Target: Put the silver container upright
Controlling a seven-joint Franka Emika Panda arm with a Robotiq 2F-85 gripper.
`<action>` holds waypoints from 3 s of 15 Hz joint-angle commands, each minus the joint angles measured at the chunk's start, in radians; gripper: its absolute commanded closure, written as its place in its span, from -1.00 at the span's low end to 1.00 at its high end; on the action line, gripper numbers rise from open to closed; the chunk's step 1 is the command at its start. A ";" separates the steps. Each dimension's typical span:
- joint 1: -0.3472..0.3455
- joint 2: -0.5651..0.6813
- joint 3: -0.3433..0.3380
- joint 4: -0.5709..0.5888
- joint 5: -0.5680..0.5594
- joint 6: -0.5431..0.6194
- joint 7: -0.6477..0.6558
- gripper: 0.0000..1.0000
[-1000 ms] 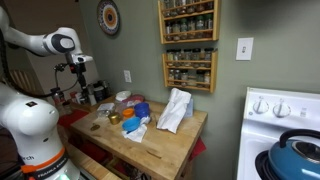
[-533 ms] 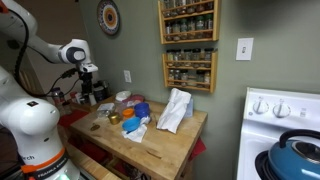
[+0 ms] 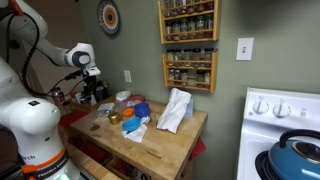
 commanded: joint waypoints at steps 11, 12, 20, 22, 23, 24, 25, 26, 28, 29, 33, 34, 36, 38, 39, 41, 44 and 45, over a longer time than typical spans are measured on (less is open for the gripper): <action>0.002 0.104 -0.131 -0.063 0.039 0.138 0.389 -1.00; 0.006 0.113 -0.136 -0.070 0.052 0.149 0.429 -1.00; 0.042 0.161 -0.132 -0.136 0.150 0.305 0.773 -1.00; 0.056 0.177 -0.131 -0.156 0.191 0.364 0.846 -1.00; 0.064 0.187 -0.130 -0.165 0.213 0.399 0.880 -1.00; 0.070 0.196 -0.128 -0.173 0.231 0.432 0.919 -1.00; 0.078 0.206 -0.128 -0.179 0.258 0.463 0.948 -0.94; 0.087 0.218 -0.129 -0.184 0.287 0.492 0.973 -0.83; 0.102 0.240 -0.129 -0.187 0.343 0.544 1.000 -0.74; 0.110 0.252 -0.128 -0.186 0.373 0.565 1.002 -0.63; 0.132 0.303 -0.119 -0.174 0.459 0.642 0.976 -0.79; 0.136 0.312 -0.117 -0.171 0.477 0.662 0.969 -0.81; 0.136 0.334 -0.108 -0.167 0.512 0.700 0.954 -0.79; 0.137 0.351 -0.099 -0.157 0.550 0.726 0.935 -0.72; 0.137 0.358 -0.095 -0.151 0.568 0.737 0.924 -0.66; 0.134 0.373 -0.086 -0.140 0.595 0.753 0.901 -0.62; 0.130 0.395 -0.075 -0.122 0.630 0.770 0.866 -0.57; 0.129 0.401 -0.071 -0.116 0.640 0.778 0.851 -0.59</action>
